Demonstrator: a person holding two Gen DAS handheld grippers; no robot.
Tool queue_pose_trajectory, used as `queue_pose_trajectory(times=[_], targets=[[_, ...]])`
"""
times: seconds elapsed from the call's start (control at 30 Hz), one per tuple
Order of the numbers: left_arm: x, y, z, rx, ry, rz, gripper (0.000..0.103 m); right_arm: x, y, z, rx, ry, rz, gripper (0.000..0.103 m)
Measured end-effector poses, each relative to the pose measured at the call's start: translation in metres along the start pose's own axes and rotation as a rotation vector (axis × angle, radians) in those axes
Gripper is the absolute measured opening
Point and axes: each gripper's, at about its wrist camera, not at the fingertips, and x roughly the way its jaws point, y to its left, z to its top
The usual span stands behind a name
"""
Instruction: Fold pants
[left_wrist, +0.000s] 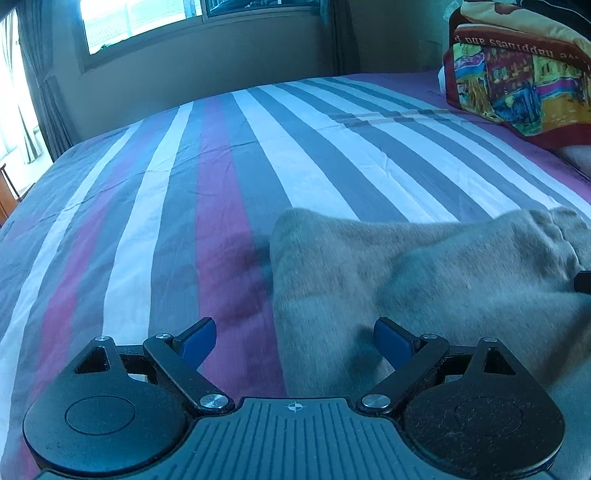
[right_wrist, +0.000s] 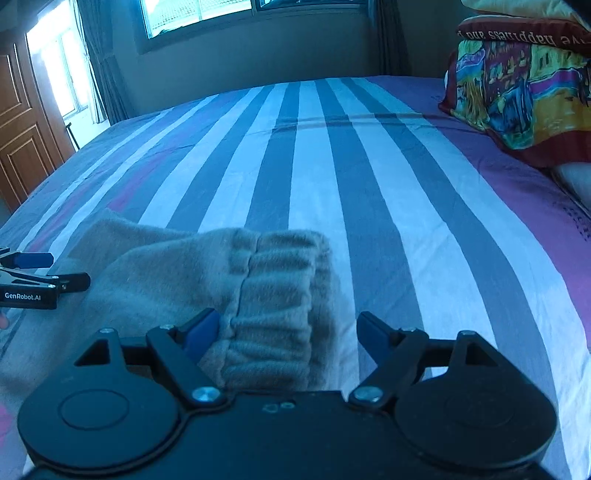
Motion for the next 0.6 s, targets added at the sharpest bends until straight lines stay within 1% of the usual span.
queue_pose_trajectory(times=[0.17, 0.23, 0.3, 0.37, 0.43, 0.5, 0.53, 0.6], targets=[[-0.018, -0.003, -0.024, -0.007, 0.001, -0.021, 0.092, -0.009, 0.002, -0.012, 0.022, 0.024, 0.012, 0.082], [-0.028, -0.003, -0.036, -0.021, -0.008, -0.028, 0.092, -0.014, 0.002, -0.017, 0.035, 0.031, 0.026, 0.082], [-0.042, -0.001, -0.048, -0.047, -0.028, -0.05, 0.092, -0.02, 0.004, -0.024, 0.036, 0.028, 0.029, 0.082], [-0.054, 0.003, -0.067, -0.102, -0.056, -0.122, 0.092, -0.027, 0.005, -0.032, 0.039, 0.027, 0.032, 0.083], [-0.059, 0.01, -0.087, -0.175, -0.052, -0.187, 0.092, -0.028, 0.004, -0.047, 0.043, 0.051, 0.055, 0.083], [-0.066, 0.019, -0.1, -0.236, -0.062, -0.216, 0.092, -0.029, 0.0, -0.06, 0.069, 0.062, 0.091, 0.083], [-0.07, 0.024, -0.106, -0.263, -0.07, -0.222, 0.092, -0.033, -0.003, -0.064, 0.094, 0.05, 0.106, 0.083], [-0.074, 0.031, -0.113, -0.298, -0.09, -0.238, 0.092, -0.045, -0.007, -0.069, 0.12, -0.011, 0.115, 0.083]])
